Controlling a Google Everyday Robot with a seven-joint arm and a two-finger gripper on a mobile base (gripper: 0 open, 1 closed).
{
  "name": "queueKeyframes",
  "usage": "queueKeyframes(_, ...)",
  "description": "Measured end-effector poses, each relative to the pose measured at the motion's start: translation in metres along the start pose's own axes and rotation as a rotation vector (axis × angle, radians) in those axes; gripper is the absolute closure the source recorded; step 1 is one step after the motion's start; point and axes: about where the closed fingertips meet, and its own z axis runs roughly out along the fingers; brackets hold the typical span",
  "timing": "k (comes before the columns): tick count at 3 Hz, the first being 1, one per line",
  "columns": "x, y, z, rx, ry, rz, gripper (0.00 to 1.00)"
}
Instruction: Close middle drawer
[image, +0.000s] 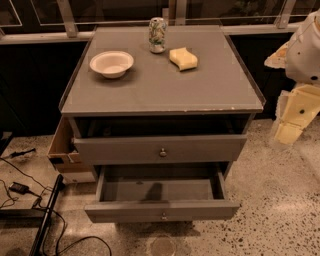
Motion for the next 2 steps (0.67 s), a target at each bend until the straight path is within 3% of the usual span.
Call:
queueKeyframes(1, 0.0, 0.0, 0.0, 0.0, 0.0, 0.0, 0.02)
queueKeyframes(2, 0.0, 0.0, 0.0, 0.0, 0.0, 0.0, 0.24)
